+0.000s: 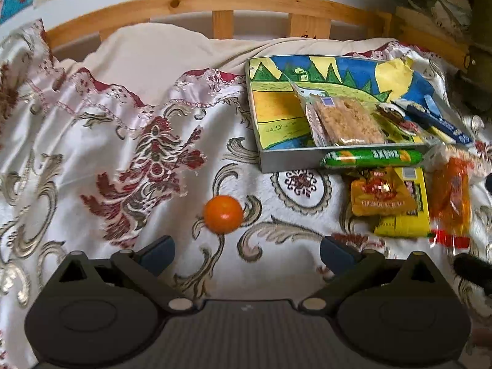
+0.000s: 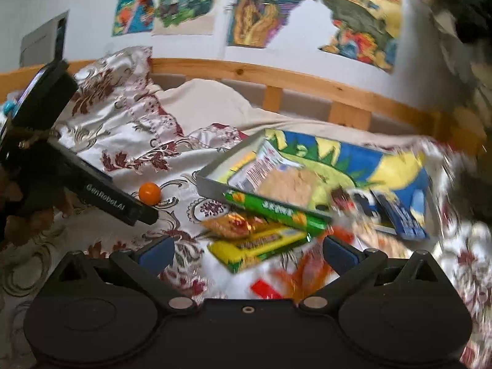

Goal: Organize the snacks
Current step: 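Lower the left tool onto the orange mandarin and close it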

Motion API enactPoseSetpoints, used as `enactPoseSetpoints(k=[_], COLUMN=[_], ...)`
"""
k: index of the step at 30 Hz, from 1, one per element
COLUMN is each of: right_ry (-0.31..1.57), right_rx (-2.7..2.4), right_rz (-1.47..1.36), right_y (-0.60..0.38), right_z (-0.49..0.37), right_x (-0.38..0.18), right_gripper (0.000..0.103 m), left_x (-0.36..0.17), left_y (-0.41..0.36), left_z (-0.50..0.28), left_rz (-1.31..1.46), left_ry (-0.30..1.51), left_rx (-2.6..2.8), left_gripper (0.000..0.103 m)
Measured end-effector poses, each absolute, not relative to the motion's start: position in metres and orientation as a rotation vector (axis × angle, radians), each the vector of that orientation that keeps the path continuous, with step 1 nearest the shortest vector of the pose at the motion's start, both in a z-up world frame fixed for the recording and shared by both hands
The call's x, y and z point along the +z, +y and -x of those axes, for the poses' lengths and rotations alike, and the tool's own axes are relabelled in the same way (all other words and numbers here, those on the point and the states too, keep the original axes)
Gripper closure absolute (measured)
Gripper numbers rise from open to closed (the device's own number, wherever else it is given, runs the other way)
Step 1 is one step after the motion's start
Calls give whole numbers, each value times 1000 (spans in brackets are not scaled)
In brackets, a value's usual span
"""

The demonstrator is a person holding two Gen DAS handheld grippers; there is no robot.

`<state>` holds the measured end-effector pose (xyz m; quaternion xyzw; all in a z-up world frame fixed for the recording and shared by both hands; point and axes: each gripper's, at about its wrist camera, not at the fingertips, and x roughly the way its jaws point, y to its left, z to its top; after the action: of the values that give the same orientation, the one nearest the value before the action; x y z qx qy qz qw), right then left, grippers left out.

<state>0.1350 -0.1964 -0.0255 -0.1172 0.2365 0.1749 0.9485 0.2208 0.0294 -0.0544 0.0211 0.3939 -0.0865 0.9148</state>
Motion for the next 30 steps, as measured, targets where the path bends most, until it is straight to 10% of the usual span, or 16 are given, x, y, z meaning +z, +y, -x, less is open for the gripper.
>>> enactPoseSetpoints(k=[7, 18, 30], right_ry=[487, 498, 481], right_rx=[349, 364, 406], right_rz=[363, 489, 642], right_y=[-177, -156, -134], right_z=[-168, -186, -187], right_x=[-43, -61, -69], right_gripper=[11, 30, 73], left_x=[-60, -67, -70], left_y=[34, 40, 33], left_z=[-243, -258, -261], left_rz=[43, 115, 88], left_ry=[845, 858, 861], left_rx=[-180, -126, -110], left_gripper=[2, 32, 67])
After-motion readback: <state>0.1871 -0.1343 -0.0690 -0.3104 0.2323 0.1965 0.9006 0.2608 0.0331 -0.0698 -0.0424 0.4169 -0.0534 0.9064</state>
